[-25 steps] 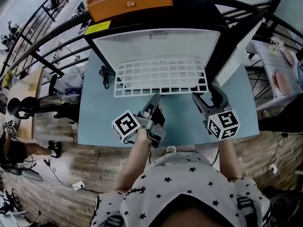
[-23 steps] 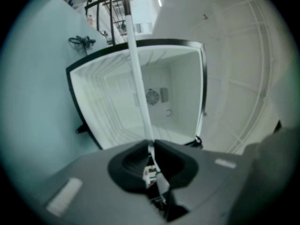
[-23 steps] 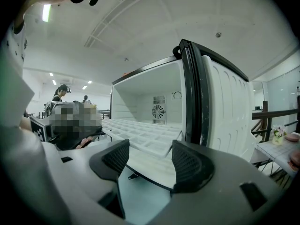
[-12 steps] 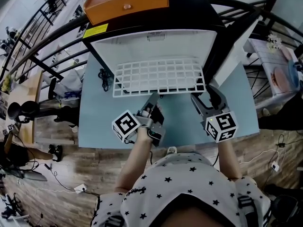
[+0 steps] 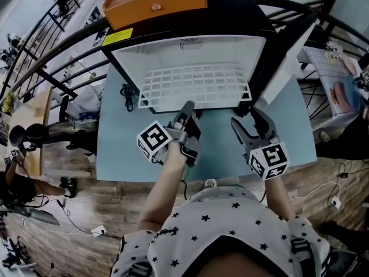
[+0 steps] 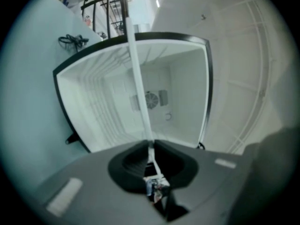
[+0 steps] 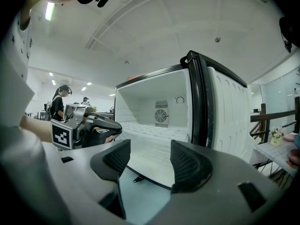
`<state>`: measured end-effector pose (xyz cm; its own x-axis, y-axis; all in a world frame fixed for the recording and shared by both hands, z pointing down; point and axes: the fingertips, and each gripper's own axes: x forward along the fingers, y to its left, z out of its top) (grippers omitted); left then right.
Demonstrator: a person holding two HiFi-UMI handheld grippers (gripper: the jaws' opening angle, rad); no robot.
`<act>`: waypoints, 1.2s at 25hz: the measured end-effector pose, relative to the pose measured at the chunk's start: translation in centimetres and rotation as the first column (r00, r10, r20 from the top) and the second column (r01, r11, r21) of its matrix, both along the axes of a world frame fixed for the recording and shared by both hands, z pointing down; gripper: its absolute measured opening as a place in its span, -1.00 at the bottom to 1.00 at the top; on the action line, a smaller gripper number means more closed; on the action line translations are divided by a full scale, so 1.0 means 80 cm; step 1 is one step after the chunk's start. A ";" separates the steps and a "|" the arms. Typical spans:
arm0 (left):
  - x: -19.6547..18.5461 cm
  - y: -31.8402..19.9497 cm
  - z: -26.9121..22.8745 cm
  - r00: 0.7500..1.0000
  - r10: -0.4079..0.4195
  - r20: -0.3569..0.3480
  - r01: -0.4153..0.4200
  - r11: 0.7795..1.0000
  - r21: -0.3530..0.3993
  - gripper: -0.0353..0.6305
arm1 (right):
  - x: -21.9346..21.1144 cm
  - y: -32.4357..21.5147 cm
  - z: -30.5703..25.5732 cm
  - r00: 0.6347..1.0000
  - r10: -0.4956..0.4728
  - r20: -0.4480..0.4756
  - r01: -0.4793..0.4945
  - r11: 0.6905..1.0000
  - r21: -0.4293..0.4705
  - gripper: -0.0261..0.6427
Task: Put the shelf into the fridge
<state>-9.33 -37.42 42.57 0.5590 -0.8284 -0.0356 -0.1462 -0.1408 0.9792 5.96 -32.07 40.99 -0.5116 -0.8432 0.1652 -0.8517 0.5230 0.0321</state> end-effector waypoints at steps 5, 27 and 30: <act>0.002 -0.021 0.007 1.000 -0.014 0.025 0.015 1.000 -0.018 -0.78 | -0.018 0.005 0.004 0.999 -0.048 0.012 0.048 0.999 -0.010 -0.12; 0.001 -0.105 0.009 0.988 -0.084 0.126 0.081 0.996 0.026 -0.74 | -0.037 -0.007 0.011 0.997 -0.057 0.057 0.058 0.998 -0.028 -0.83; -0.002 -0.116 0.011 0.986 -0.095 0.140 0.092 0.995 0.025 -0.73 | -0.039 -0.008 0.010 0.996 -0.060 0.063 0.061 0.998 -0.022 -0.83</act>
